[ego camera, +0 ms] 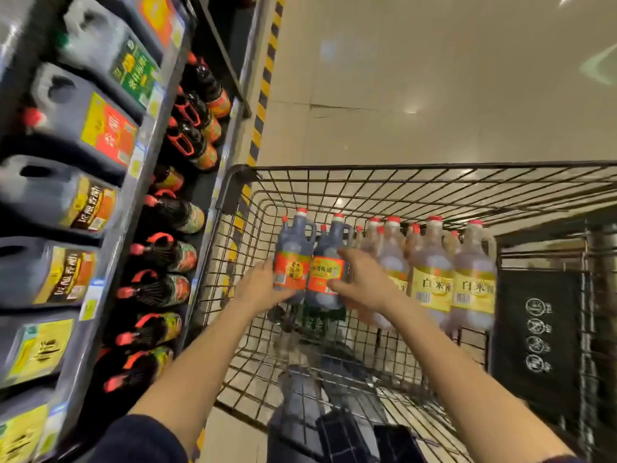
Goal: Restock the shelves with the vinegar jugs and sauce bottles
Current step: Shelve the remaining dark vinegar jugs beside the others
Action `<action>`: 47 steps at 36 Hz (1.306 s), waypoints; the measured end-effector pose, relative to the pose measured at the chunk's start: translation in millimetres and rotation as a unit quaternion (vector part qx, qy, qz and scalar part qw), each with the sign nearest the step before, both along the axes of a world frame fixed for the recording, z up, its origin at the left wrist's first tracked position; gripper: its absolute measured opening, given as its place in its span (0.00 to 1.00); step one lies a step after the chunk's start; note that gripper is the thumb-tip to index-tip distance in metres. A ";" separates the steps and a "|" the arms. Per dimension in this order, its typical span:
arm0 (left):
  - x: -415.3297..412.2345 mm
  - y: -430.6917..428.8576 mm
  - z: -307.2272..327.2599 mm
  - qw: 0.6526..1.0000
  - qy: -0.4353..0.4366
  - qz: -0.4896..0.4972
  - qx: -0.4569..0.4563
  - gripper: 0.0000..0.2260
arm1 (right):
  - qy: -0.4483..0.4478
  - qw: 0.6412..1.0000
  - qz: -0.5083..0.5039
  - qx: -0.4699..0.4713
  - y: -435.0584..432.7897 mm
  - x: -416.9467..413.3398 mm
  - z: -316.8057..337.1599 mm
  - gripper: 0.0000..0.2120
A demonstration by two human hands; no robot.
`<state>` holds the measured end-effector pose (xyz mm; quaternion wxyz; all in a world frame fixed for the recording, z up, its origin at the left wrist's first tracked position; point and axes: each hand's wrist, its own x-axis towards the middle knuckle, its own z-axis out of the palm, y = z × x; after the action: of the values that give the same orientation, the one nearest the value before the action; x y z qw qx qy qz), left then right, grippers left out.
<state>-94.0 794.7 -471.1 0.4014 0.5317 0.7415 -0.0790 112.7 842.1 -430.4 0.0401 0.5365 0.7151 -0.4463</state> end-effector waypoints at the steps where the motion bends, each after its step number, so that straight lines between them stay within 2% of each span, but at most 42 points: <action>1: -0.4 1.5 -6.0 1.000 -0.013 0.014 -0.003 0.26 | 0.004 1.000 -0.002 0.000 0.5 -1.1 -5.2 0.30; 4: -0.7 6.8 -20.5 0.998 -0.049 0.050 -0.008 0.21 | 0.015 1.000 -0.004 0.002 1.9 -3.3 -19.1 0.30; 7: -0.8 9.7 -41.8 0.992 -0.070 0.097 -0.033 0.27 | 0.020 1.000 -0.008 0.000 2.7 -3.6 -32.7 0.29; 12: 5.5 12.7 -65.0 0.979 -0.105 0.166 -0.049 0.28 | 0.030 0.999 -0.020 -0.005 -1.1 -3.5 -49.9 0.31; 14: 0.0 8.7 -84.6 0.975 -0.102 0.185 -0.070 0.34 | 0.042 0.999 -0.028 -0.004 -3.5 -2.8 -56.1 0.30; 17: -19.2 -4.1 -143.5 0.967 -0.102 0.217 -0.082 0.50 | 0.051 0.998 -0.037 -0.010 -5.9 -1.6 -62.6 0.29; 19: -24.6 -6.5 -160.1 0.964 -0.104 0.226 -0.088 0.52 | 0.045 0.998 -0.044 -0.019 -6.8 -1.4 -63.1 0.31; 22: -15.7 2.8 -130.8 0.966 -0.095 0.224 -0.090 0.47 | 0.036 0.998 -0.045 -0.037 -7.5 -1.1 -62.1 0.32; 26: -8.8 11.6 -106.4 0.961 -0.108 0.233 -0.106 0.37 | 0.036 0.995 -0.068 -0.056 -7.7 -0.4 -60.1 0.28; 32: -5.2 20.5 -73.2 0.935 -0.158 0.275 -0.162 0.17 | 0.032 0.992 -0.095 -0.071 -12.3 -1.5 -60.6 0.25; 34: -6.5 19.1 -64.3 0.926 -0.175 0.289 -0.171 0.18 | 0.029 0.992 -0.096 -0.082 -13.9 -3.2 -63.6 0.23; 40: -11.4 -1.5 -45.8 0.892 -0.223 0.340 -0.196 0.33 | -0.008 0.979 -0.137 -0.151 -17.4 -10.7 -76.4 0.23; 44: -13.8 -9.6 -25.5 0.880 -0.252 0.353 -0.195 0.31 | -0.028 0.956 -0.198 -0.214 -14.1 -16.0 -93.5 0.21; 46: -14.9 -12.4 -15.1 0.872 -0.273 0.361 -0.187 0.35 | -0.035 0.942 -0.234 -0.237 -11.9 -21.2 -101.2 0.19; 47: -15.7 -13.1 -9.7 0.867 -0.283 0.368 -0.181 0.33 | -0.039 0.938 -0.244 -0.243 -10.8 -24.5 -104.5 0.18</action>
<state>-109.8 781.7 -480.8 0.6832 0.1379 0.7108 0.0950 88.2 831.3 -534.9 0.0872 0.6856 0.4295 -0.5813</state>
